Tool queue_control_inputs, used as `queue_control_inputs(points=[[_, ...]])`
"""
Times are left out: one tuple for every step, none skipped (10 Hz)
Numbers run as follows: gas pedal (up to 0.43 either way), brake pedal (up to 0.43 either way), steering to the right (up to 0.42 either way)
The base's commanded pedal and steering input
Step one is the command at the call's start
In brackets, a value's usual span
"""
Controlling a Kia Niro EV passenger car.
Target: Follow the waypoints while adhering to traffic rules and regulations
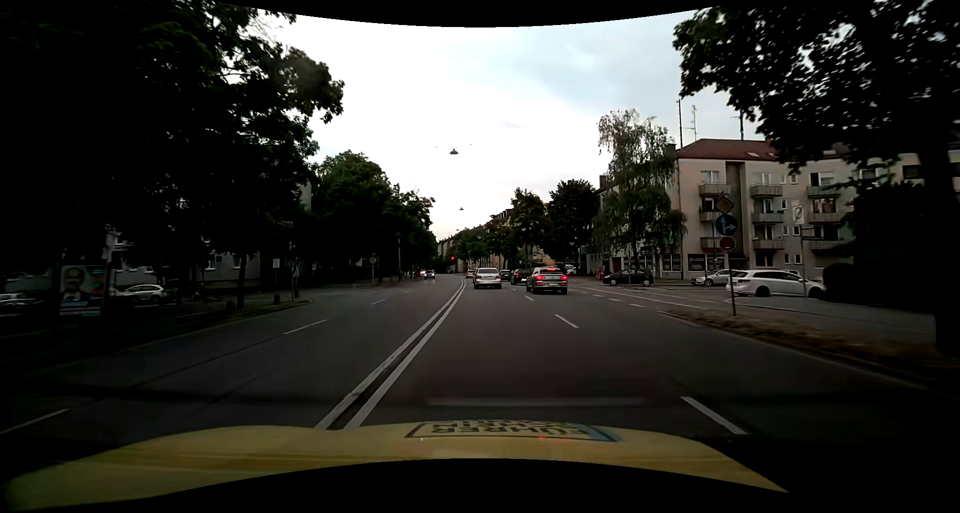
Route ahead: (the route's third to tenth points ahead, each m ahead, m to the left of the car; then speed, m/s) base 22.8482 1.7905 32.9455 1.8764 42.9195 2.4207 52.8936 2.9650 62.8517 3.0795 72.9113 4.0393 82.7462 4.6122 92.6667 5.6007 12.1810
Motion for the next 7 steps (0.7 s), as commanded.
queue_control_inputs(points=[[0.059,0.0,-0.005],[0.059,0.0,-0.005],[0.059,0.0,-0.005],[0.059,0.0,-0.005],[0.059,0.0,-0.005],[0.059,0.0,-0.005],[0.059,0.0,-0.005]])
